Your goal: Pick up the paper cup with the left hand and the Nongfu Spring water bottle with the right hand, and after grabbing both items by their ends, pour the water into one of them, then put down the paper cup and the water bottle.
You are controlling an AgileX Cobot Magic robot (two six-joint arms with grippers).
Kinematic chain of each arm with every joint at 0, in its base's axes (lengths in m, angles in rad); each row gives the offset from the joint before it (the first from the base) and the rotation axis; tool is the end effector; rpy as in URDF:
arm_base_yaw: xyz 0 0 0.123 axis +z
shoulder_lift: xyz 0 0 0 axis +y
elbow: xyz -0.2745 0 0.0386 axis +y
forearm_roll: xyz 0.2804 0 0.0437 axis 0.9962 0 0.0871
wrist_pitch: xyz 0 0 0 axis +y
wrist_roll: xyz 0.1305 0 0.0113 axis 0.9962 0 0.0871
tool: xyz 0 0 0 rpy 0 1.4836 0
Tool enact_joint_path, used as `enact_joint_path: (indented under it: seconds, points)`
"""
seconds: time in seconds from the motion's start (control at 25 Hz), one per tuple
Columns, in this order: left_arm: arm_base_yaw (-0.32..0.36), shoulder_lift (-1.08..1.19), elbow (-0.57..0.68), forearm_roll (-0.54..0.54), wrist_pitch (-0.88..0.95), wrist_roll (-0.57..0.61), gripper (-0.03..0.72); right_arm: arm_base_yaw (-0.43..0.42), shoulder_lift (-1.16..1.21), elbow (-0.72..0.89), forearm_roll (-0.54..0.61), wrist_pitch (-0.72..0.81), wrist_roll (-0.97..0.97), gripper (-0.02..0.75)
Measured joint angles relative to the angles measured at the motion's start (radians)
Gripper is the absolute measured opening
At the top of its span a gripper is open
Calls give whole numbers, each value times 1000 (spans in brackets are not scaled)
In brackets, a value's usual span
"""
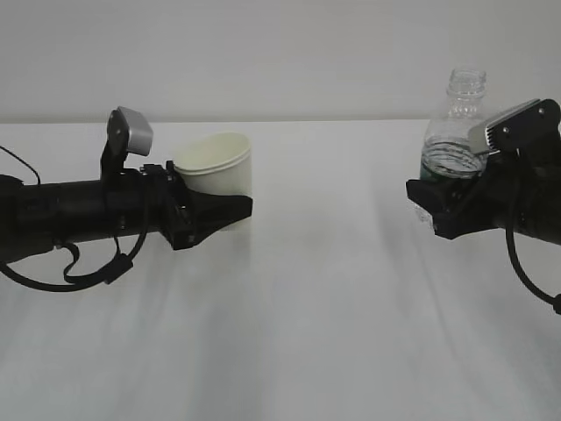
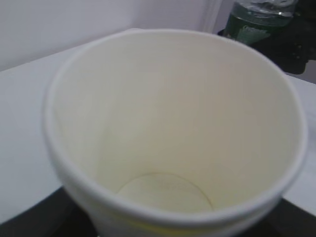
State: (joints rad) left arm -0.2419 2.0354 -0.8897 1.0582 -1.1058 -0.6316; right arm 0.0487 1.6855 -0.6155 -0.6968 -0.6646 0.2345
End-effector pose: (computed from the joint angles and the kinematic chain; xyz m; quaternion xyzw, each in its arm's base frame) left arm 0.3560 -0.1929 0.0905 0.3582 0.6780 -0.3980 0.5036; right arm 0.3485 0.0688 0.1148 -0.2690 0.7899 0.0907 0.5436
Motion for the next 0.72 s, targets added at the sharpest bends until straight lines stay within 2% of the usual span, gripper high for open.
enact_joint_path:
  seconds: [0.44,0.72]
  points:
    - [-152,-4,0,2,0,-2,473,0,-80,1,-113,30,76,468]
    - [-253,-4,-56,2,13,-2,473,0,-141,1,-211,96,141,467]
